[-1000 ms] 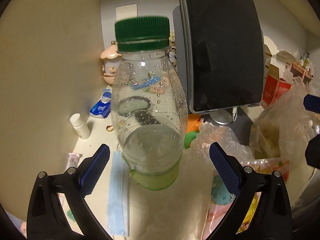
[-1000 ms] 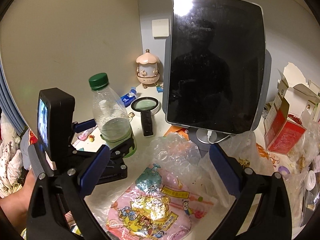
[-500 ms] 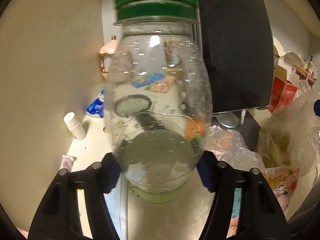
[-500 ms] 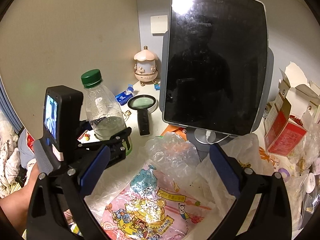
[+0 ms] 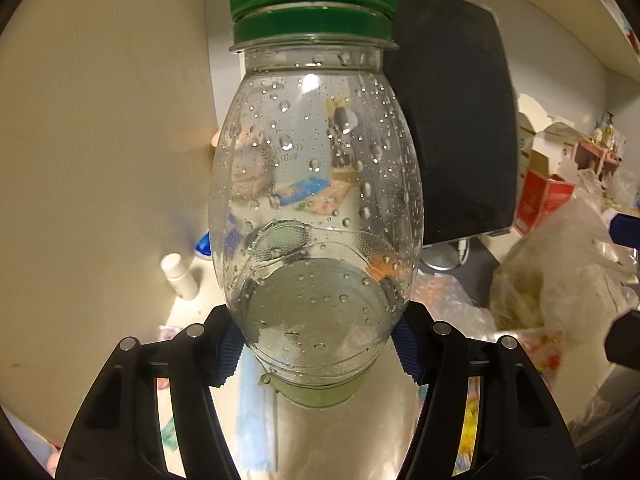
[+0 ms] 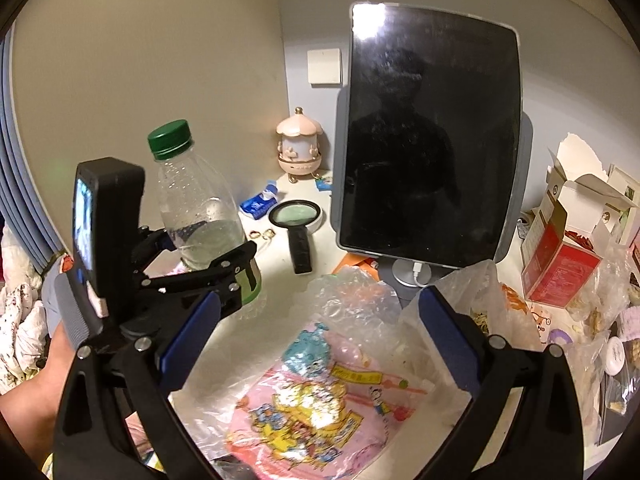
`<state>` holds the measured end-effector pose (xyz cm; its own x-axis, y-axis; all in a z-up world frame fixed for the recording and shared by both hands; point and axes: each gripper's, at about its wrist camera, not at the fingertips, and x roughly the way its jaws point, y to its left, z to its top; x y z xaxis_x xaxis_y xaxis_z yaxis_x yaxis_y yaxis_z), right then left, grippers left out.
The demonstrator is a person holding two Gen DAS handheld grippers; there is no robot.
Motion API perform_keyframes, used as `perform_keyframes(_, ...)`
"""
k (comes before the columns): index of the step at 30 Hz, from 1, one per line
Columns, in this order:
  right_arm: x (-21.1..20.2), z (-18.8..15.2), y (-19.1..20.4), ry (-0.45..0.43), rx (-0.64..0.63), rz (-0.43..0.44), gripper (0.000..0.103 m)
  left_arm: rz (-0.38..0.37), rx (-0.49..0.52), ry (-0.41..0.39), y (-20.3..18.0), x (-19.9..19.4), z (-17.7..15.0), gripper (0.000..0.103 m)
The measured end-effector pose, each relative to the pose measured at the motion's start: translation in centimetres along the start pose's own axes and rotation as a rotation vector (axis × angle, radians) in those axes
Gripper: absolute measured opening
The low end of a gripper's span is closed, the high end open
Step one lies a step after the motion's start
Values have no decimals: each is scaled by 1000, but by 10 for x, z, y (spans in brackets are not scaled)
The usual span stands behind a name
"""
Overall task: Collect trash
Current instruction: 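Lift the bottle with the left tool and carry it over the wastebasket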
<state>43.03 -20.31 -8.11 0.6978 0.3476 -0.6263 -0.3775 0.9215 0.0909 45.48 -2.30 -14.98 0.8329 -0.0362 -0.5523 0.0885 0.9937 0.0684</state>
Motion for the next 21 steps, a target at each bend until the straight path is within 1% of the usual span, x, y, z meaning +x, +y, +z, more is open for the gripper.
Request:
perform_keyframes(4, -18, -6, 14, -8, 7, 9, 97, 4, 14, 2, 1, -29, -10, 60)
perform_keyframes(9, -42, -23, 43, -5, -17, 17, 97, 4, 20, 14, 4, -65, -29, 60)
perform_keyframes(15, -69, -50, 76, 10, -34, 18, 97, 7, 18, 35, 12, -112, -60, 60)
perform_keyframes(21, -92, -75, 115, 24, -52, 17, 97, 13, 1, 52, 30, -157, -93, 60)
